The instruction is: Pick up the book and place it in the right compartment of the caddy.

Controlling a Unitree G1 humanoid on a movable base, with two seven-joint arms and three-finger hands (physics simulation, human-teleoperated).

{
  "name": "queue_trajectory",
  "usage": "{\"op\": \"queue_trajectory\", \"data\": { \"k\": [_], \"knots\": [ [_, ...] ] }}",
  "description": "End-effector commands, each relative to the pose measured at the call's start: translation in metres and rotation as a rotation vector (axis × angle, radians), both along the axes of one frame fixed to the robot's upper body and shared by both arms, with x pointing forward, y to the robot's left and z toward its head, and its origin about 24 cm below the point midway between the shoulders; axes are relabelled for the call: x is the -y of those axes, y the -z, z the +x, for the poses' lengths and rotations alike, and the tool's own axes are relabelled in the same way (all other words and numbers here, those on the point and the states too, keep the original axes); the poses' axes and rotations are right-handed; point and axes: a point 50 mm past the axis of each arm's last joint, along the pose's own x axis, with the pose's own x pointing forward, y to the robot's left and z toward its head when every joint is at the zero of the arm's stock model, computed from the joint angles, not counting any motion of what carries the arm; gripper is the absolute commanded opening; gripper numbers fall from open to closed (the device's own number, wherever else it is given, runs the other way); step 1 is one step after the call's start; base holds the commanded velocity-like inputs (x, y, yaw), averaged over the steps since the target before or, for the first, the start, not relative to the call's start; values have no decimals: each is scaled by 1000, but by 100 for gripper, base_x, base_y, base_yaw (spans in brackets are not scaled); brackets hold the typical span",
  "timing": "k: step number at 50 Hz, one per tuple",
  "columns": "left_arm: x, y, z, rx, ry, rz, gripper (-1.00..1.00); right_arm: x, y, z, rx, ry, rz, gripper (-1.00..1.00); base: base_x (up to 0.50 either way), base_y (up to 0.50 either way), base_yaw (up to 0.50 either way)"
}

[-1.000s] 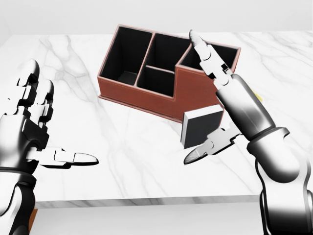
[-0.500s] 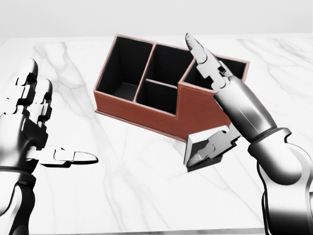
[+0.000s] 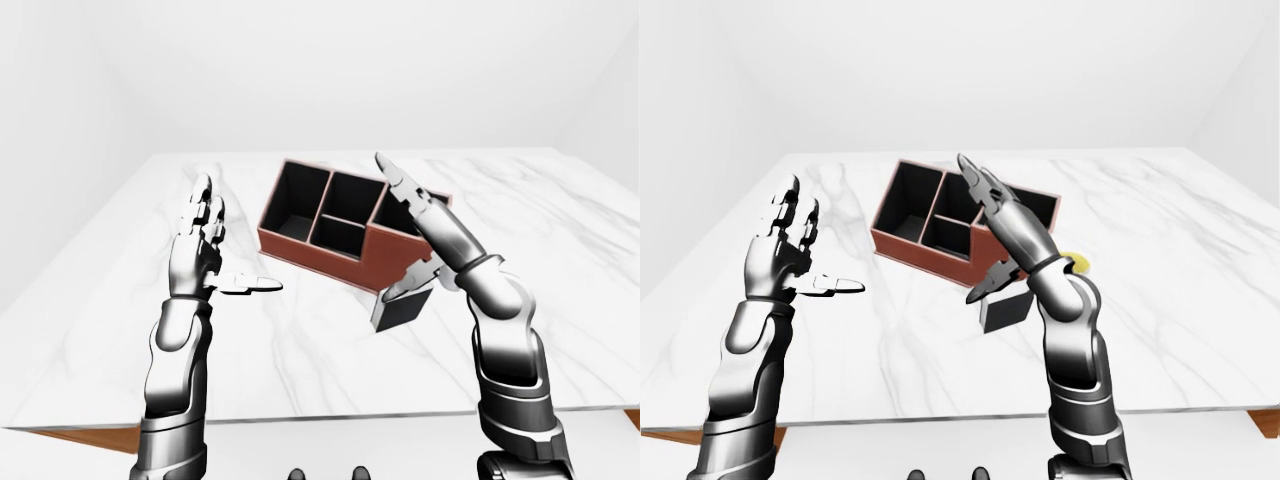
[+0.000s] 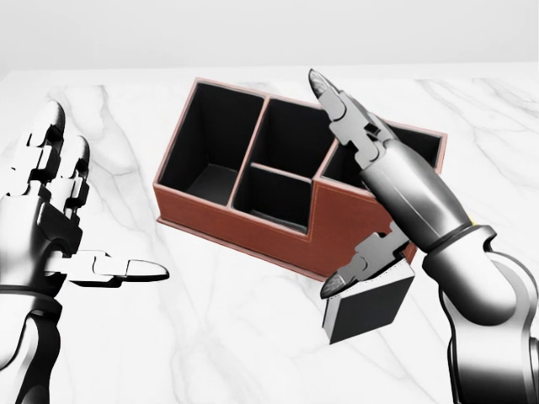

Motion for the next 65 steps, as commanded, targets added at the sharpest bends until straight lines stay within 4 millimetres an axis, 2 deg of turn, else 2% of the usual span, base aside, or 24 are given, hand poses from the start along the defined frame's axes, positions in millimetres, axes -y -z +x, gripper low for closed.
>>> {"op": "queue_trajectory", "data": {
  "k": [1,8,21,26,28,30,36,37,43,53,65],
  "knots": [
    [0,1,0,-2,0,1,100,-2,0,-3,0,-6,-19,100,26,0,0],
    [0,1,0,-4,1,3,100,-4,-3,-9,26,9,-62,100,17,0,0],
    [1,2,0,-8,2,7,100,-2,3,-21,81,198,-286,100,0,0,0],
    [1,2,0,-10,2,8,100,-15,6,-33,167,148,-457,100,0,0,0],
    [1,3,0,-11,3,10,100,-15,9,-34,152,160,-468,87,0,0,0],
    [1,3,0,-13,4,12,100,-12,21,-33,120,192,-516,72,0,0,0],
    [1,4,0,-16,1,13,100,-12,34,-36,67,224,-578,47,0,0,0],
    [1,4,0,-16,0,12,100,-13,35,-37,64,225,-584,36,0,0,0],
    [1,4,0,-17,3,12,100,-12,44,-40,25,237,-617,34,0,0,0],
    [1,5,0,-20,2,12,100,-2,59,-37,-50,267,-675,34,0,0,0],
    [1,5,0,-23,3,13,100,-3,73,-35,-96,264,-713,36,0,0,0]
  ]
}}
